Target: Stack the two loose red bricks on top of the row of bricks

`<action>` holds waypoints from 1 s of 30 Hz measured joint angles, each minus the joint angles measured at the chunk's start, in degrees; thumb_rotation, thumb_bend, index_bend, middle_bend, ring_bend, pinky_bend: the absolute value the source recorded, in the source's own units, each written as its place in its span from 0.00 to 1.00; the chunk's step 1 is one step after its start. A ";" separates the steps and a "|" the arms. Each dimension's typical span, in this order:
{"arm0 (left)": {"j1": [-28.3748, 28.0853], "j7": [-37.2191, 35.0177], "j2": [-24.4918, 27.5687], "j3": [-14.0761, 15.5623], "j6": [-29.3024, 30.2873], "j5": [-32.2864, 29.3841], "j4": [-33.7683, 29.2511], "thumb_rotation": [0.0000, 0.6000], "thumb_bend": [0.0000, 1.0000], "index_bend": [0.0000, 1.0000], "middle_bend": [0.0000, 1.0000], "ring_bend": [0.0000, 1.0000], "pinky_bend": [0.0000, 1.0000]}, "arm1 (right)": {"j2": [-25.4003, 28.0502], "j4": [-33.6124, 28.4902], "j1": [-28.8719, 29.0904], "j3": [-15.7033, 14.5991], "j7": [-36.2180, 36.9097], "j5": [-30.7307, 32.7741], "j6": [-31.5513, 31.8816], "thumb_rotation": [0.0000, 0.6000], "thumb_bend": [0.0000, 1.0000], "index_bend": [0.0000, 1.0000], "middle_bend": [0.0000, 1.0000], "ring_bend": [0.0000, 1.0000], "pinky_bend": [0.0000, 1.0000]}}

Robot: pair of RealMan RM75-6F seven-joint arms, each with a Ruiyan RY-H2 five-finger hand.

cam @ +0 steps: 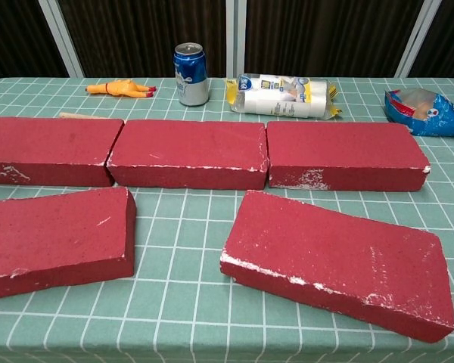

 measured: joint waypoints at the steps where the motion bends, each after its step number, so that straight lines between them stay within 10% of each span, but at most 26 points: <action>1: -0.34 -0.06 -0.14 0.11 -0.89 -0.22 -0.28 1.00 0.00 0.03 0.00 0.00 0.00 | 0.01 0.03 0.08 -0.03 0.03 -0.02 -0.21 1.00 0.00 0.00 0.00 0.00 0.00; 30: -11.45 23.32 -14.69 -3.32 -12.90 -22.76 -4.43 1.00 0.00 0.02 0.00 0.00 0.00 | 0.10 1.96 0.47 0.26 2.90 1.10 -1.53 1.00 0.00 0.00 0.00 0.00 0.00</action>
